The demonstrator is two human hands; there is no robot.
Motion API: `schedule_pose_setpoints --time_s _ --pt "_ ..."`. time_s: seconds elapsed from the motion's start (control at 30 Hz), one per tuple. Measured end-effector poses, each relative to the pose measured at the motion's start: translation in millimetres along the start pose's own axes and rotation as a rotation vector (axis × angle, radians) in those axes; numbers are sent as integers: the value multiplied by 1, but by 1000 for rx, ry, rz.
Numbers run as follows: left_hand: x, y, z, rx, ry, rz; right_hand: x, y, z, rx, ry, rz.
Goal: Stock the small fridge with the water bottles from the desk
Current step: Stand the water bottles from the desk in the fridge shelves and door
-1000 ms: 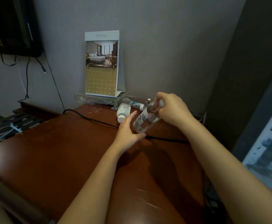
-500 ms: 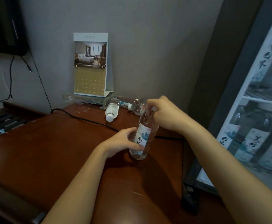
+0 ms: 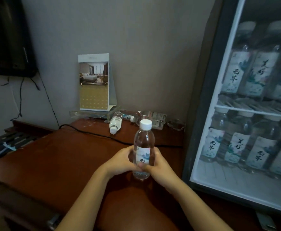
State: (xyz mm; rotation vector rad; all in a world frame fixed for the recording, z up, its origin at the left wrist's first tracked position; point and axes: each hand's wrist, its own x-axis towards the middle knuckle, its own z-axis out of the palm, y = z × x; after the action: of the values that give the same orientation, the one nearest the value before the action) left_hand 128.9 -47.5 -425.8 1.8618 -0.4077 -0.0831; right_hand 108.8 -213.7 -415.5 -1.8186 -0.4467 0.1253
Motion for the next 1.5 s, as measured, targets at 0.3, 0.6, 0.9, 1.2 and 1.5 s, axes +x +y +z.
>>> schedule_pose_setpoints --time_s 0.3,0.6,0.9,1.2,1.5 --pt "-68 34 49 72 -41 27 -79 -9 -14 -40 -28 -10" --pt "-107 77 147 221 -68 139 -193 -8 -62 -85 34 -47" --pt "-84 150 273 265 -296 374 -314 -13 -147 -59 443 -102" --pt "-92 234 390 132 -406 626 -426 -44 -216 -97 697 -229" --pt "-136 295 492 -19 -346 854 -508 -74 -260 -256 1054 -315"
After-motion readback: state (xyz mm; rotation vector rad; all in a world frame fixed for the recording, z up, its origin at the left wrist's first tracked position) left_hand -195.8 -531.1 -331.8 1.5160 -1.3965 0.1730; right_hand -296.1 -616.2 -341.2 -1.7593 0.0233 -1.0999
